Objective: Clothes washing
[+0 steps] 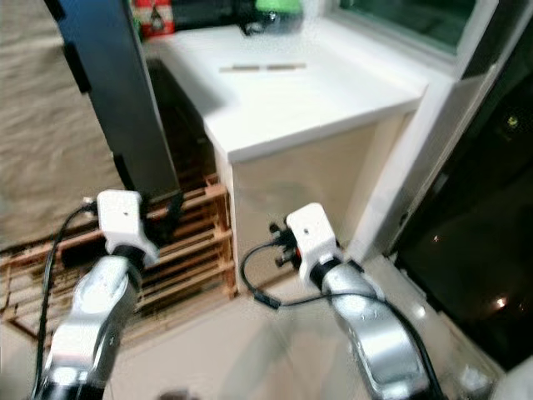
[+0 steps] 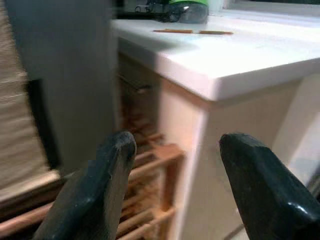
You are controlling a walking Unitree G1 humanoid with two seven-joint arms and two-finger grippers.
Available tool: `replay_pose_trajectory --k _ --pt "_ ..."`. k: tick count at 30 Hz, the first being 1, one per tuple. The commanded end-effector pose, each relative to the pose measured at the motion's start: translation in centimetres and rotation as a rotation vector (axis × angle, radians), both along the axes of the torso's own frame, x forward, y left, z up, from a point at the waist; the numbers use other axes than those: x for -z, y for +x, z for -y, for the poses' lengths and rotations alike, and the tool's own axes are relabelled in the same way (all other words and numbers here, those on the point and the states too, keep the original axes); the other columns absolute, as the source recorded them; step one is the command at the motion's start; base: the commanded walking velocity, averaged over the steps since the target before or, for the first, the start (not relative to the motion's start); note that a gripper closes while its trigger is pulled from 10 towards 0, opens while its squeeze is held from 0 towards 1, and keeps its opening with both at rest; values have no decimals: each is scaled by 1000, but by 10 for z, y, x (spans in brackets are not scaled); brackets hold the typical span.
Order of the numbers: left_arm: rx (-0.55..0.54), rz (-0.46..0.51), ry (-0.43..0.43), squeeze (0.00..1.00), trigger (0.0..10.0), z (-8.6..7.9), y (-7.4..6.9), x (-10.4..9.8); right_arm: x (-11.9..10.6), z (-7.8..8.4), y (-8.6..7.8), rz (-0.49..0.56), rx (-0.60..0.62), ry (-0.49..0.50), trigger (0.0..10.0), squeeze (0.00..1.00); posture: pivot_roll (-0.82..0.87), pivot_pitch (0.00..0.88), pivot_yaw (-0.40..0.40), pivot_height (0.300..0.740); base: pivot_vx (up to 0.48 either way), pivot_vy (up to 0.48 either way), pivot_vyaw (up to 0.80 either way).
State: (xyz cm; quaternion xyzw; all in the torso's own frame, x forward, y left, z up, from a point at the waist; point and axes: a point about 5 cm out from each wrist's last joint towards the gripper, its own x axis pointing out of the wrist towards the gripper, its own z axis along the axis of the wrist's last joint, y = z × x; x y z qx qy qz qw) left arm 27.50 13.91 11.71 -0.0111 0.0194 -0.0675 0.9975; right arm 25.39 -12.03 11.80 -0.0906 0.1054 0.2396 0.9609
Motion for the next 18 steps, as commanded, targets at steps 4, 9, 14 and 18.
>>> replay_pose_trajectory --k 4,9,14,18 --pt "14 39 23 0 10000 -7 -1 -2 9 0 -2 -36 8 17 10000 0 -26 0 26 740 0 0 0" --pt "5 32 17 0 10000 -11 -5 1 11 0 -4 -43 5 17 10000 0 -19 0 20 740 253 0 0" --pt "-1 25 12 0 10000 -14 -7 4 11 -2 -3 -41 -21 0 10000 0 -12 0 15 740 337 0 0" --pt "-28 -45 -1 0 10000 -21 -14 21 16 -5 -4 -50 -70 -29 10000 0 -1 0 6 740 343 0 600"
